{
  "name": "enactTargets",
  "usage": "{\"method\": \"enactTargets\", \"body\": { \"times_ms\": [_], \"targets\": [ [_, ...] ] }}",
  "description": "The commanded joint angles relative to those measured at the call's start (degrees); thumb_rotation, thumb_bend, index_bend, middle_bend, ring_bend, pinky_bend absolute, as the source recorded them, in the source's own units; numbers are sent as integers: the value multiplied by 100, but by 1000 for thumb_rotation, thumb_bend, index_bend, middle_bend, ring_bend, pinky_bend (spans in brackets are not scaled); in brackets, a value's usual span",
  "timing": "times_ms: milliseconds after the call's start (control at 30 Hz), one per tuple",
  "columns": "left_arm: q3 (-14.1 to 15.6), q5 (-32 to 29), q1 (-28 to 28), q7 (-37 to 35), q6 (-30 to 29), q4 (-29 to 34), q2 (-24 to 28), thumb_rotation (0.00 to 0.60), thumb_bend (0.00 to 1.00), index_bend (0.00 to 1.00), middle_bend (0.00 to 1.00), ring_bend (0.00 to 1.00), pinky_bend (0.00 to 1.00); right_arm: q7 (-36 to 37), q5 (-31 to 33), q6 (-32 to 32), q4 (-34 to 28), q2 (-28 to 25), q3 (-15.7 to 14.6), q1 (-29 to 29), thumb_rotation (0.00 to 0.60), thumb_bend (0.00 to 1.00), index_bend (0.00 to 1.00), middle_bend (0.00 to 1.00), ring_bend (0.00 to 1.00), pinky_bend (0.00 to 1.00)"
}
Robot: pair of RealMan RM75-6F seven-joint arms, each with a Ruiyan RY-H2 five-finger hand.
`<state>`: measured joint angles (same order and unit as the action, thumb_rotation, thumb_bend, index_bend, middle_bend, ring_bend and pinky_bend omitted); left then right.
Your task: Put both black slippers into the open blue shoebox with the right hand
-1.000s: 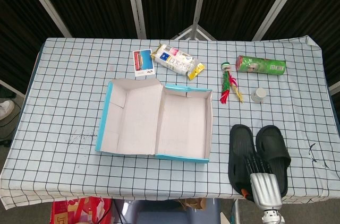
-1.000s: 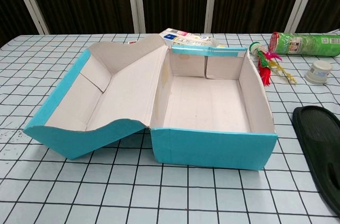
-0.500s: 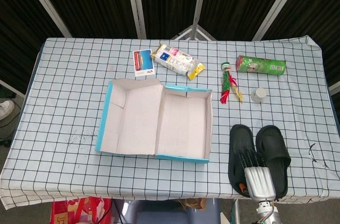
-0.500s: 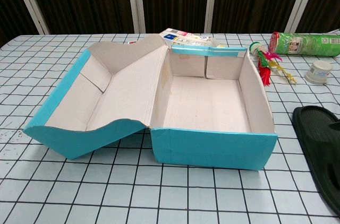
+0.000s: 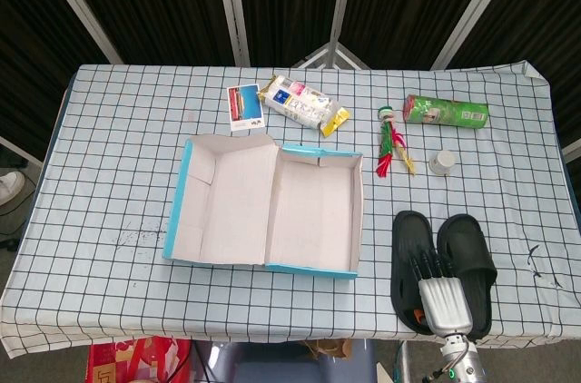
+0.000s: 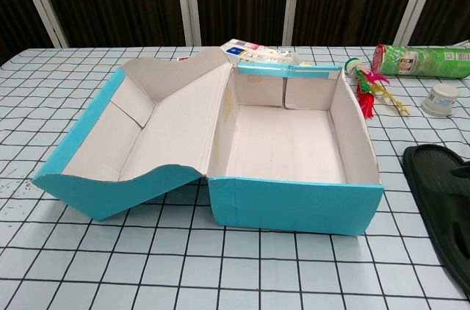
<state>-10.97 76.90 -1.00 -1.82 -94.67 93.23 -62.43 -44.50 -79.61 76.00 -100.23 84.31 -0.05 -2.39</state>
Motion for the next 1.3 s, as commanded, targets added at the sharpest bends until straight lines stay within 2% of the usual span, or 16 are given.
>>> {"method": "enactTargets", "body": {
  "times_ms": [33, 200, 433, 633, 833, 1100, 1300],
  "targets": [
    [1, -1, 6, 19, 6, 1, -6, 600, 373, 99, 64, 30, 131, -96, 103, -90, -62, -49, 15, -75, 600, 193, 71, 59, 46, 77],
    [7, -9, 23, 55, 39, -1, -13, 600, 373, 99, 64, 30, 131, -149, 205, -122, -79, -48, 8, -137, 600, 192, 159, 187, 41, 60],
    [20, 2, 39, 97, 63, 4, -22, 600, 373, 99, 64, 30, 131, -138, 224, -121, -90, -71, -33, -198, 600, 192, 263, 258, 44, 44],
    [19, -3, 41, 113, 62, 8, -29, 600, 373, 99, 64, 30, 131, -88, 149, -56, -127, -91, -52, -244, 600, 192, 347, 324, 92, 44],
    [18, 0, 37, 99, 52, 9, -26, 600, 373, 99, 64, 30, 131, 22, 56, 4, -78, -76, -74, -275, 600, 294, 376, 364, 151, 40],
    [15, -4, 28, 73, 44, 6, -15, 600, 373, 99, 64, 30, 131, 43, 25, 74, 16, -17, -82, -307, 600, 324, 405, 387, 161, 24],
    [17, 2, 25, 64, 38, 7, -10, 600, 373, 99, 64, 30, 131, 72, -75, 168, 57, 28, -80, -328, 600, 403, 501, 501, 236, 24]
  ]
}}
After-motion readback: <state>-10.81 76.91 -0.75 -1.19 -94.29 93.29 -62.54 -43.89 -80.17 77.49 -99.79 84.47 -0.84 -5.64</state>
